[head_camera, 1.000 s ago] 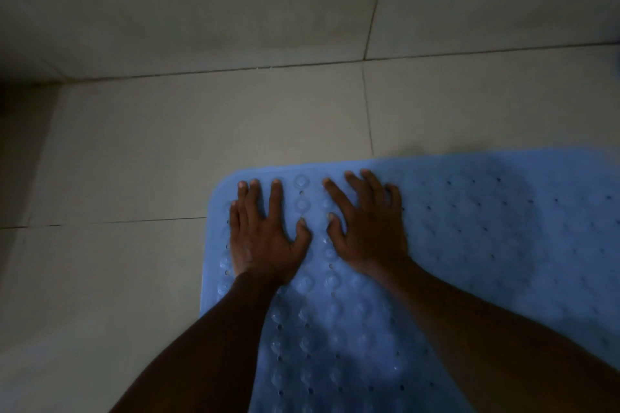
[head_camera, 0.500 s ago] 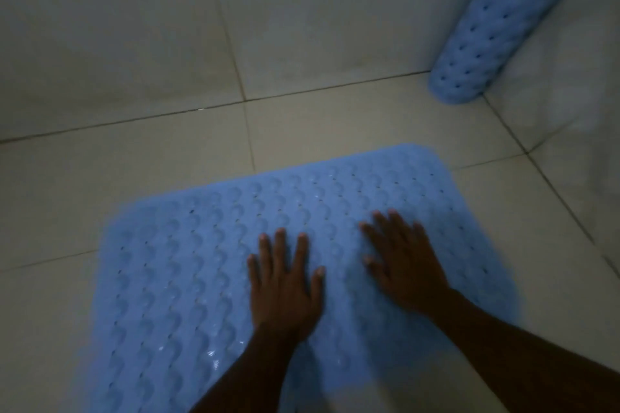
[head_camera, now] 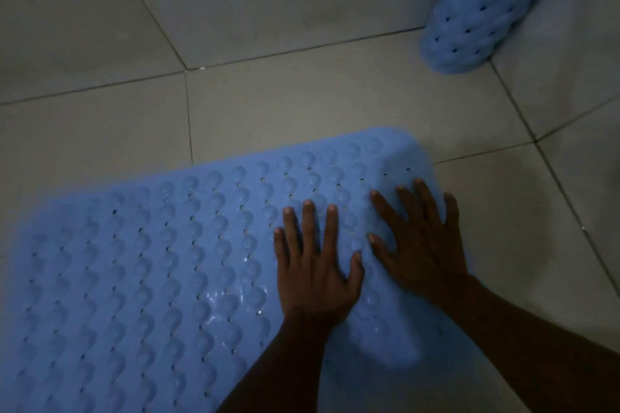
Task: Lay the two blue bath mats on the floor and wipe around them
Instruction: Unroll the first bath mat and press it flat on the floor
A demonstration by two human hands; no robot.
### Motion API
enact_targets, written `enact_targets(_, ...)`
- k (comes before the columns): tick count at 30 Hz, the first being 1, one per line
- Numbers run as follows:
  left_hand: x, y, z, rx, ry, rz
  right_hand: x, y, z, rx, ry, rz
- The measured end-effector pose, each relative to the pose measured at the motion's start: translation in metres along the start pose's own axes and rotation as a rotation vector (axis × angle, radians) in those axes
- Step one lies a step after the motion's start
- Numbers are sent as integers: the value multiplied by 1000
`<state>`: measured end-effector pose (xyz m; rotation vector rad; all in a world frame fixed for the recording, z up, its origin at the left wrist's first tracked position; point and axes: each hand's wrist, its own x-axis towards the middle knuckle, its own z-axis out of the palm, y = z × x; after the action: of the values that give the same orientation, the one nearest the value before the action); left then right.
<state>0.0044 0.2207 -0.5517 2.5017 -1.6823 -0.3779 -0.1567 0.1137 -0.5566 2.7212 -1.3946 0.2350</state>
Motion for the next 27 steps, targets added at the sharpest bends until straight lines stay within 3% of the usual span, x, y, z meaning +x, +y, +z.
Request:
enact_targets(13, 3, 7, -6, -62, -58, -113, 11, 10, -10, 76, -201, -32)
enact_targets(23, 18, 40, -8, -179, -35, -343, 14, 9, -9, 115, -163, 10)
enact_targets(27, 19, 25, -29, -169, -121, -246, 15, 8, -7, 120, -165, -9)
